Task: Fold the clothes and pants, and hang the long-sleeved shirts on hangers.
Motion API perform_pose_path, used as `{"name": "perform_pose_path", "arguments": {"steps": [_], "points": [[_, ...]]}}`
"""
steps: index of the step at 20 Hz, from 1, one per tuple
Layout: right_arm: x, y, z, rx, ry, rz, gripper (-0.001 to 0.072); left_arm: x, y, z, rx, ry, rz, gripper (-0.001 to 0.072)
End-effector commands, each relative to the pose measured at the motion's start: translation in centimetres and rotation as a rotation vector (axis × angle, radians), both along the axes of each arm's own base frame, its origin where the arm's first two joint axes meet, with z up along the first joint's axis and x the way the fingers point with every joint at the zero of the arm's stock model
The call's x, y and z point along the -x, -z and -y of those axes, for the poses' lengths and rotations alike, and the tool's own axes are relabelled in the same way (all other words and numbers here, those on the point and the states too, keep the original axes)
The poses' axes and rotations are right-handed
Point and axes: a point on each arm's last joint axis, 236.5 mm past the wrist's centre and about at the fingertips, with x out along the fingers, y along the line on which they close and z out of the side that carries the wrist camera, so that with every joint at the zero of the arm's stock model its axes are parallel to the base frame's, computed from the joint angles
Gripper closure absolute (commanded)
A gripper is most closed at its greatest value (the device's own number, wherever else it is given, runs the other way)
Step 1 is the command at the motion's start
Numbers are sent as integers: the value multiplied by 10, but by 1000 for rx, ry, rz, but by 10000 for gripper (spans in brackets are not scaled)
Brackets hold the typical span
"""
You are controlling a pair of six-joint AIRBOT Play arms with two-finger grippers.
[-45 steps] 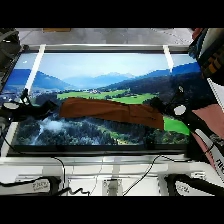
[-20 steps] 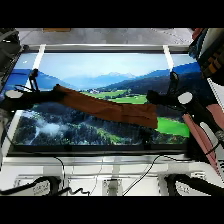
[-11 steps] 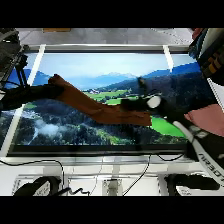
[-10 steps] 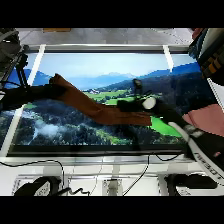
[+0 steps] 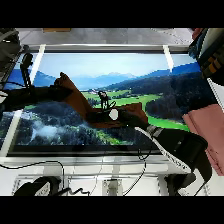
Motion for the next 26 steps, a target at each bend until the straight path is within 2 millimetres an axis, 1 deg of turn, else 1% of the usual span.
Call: {"name": "perform_pose_path", "arguments": {"steps": [1, 2, 3, 4, 5, 6, 8, 9, 11, 12, 13, 14, 15, 16, 17, 18, 19, 20, 21, 23, 25, 26], "points": [[-9, -4, 22, 46, -24, -10, 689, -3, 10, 11, 2, 23, -21, 696], [-19, -9, 43, 79, -25, -3, 689, -6, 16, 21, 3, 35, -27, 696], [-32, -17, 71, 117, -18, 4, 689, -10, 22, 33, 3, 47, -26, 696], [-44, -28, 100, 146, -2, 10, 689, -14, 29, 51, 3, 64, -25, 697], [-58, -44, 133, 170, 33, 24, 689, -17, 37, 71, 2, 83, -21, 696], [-73, -63, 168, 181, 82, 42, 689, -19, 45, 97, 10, 100, -14, 697], [-92, -103, 227, 175, 186, 83, 689, -21, 57, 152, 74, 106, -8, 697], [-99, -124, 256, 171, 241, 106, 688, -21, 63, 177, 99, 95, -2, 697], [-104, -155, 305, 175, 330, 150, 689, -16, 78, 223, 116, 80, 17, 697], [-104, -164, 325, 189, 362, 163, 689, -10, 85, 244, 110, 94, 27, 697], [-103, -170, 346, 213, 391, 170, 689, -3, 93, 263, 102, 110, 34, 697], [-101, -170, 362, 238, 410, 165, 688, 3, 102, 278, 91, 122, 40, 696], [-100, -166, 377, 265, 427, 151, 688, 10, 112, 288, 81, 136, 34, 579], [-101, -161, 392, 300, 439, 149, 663, 17, 117, 294, 75, 156, 22, 194], [-101, -158, 406, 347, 438, 160, 536, 25, 119, 299, 74, 181, 6, 16], [-102, -155, 419, 388, 441, 169, 349, 32, 117, 300, 76, 208, -7, 6], [-103, -154, 429, 420, 444, 177, 297, 37, 114, 300, 78, 226, -13, 6], [-103, -152, 441, 451, 456, 182, 298, 37, 108, 298, 85, 232, -13, 6], [-103, -149, 451, 475, 467, 180, 298, 33, 100, 293, 93, 223, -3, 6], [-96, -132, 473, 497, 492, 121, 295, 20, 84, 280, 111, 192, 21, 6], [-79, -98, 491, 504, 492, -8, 295, 7, 71, 262, 117, 163, 44, 7], [-67, -78, 496, 503, 465, -82, 295, 3, 66, 254, 119, 159, 44, 7]]}}
